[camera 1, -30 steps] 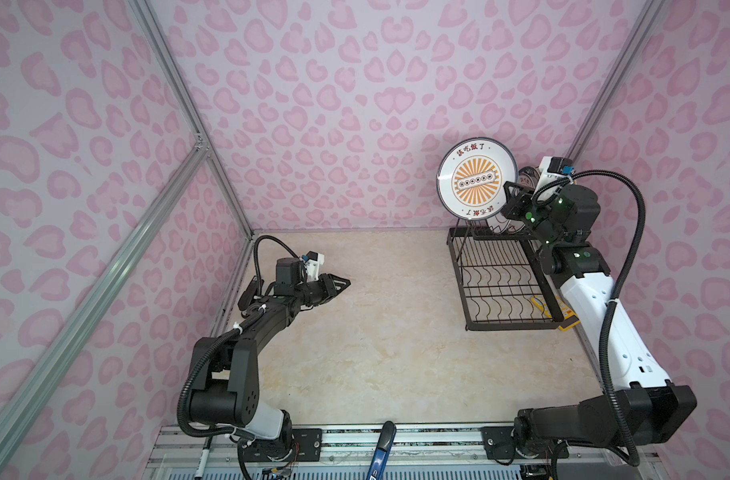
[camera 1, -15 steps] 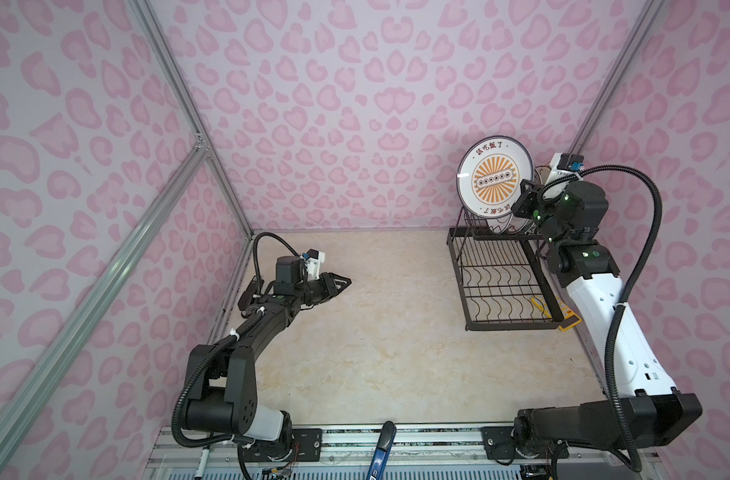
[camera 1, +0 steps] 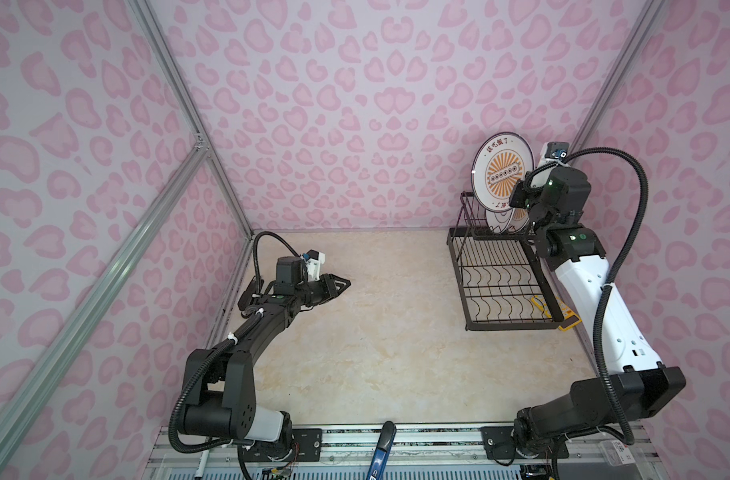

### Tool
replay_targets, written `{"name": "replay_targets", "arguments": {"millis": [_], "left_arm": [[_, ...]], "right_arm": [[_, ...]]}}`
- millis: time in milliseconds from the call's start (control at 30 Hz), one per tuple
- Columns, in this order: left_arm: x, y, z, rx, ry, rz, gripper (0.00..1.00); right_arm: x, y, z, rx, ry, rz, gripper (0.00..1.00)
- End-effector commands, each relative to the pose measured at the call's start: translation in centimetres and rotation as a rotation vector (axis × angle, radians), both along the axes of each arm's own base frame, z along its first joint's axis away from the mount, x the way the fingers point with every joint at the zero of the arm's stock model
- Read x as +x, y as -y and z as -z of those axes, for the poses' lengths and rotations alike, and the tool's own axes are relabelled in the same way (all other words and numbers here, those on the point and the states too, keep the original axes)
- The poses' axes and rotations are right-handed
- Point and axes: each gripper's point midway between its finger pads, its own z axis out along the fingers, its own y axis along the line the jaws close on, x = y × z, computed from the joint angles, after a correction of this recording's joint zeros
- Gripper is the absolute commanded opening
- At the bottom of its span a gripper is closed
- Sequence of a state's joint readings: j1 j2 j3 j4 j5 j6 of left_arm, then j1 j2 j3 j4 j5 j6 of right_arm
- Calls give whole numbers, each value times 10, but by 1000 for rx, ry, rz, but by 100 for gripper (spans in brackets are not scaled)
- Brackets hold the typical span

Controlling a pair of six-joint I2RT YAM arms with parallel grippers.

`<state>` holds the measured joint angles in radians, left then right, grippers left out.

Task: Load the plates into the dish rack
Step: 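Lower the sunburst plate into the rack slot nearest the robot with the right gripper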

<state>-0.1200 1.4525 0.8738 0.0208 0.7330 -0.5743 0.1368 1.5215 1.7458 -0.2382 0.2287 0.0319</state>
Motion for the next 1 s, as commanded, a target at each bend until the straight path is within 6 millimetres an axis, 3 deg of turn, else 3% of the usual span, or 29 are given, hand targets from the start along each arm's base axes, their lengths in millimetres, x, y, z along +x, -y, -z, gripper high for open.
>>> {"name": "replay_targets", "arguments": {"millis": [0, 533, 967], "left_arm": [[1, -1, -8, 16, 36, 8, 34], [-5, -5, -7, 68, 42, 8, 34], [-6, -7, -8, 87, 45, 5, 33]], "right_arm": [[1, 8, -8, -83, 5, 112, 0], [23, -24, 3, -324, -110, 264, 0], [40, -32, 26, -410, -188, 294, 0]]}}
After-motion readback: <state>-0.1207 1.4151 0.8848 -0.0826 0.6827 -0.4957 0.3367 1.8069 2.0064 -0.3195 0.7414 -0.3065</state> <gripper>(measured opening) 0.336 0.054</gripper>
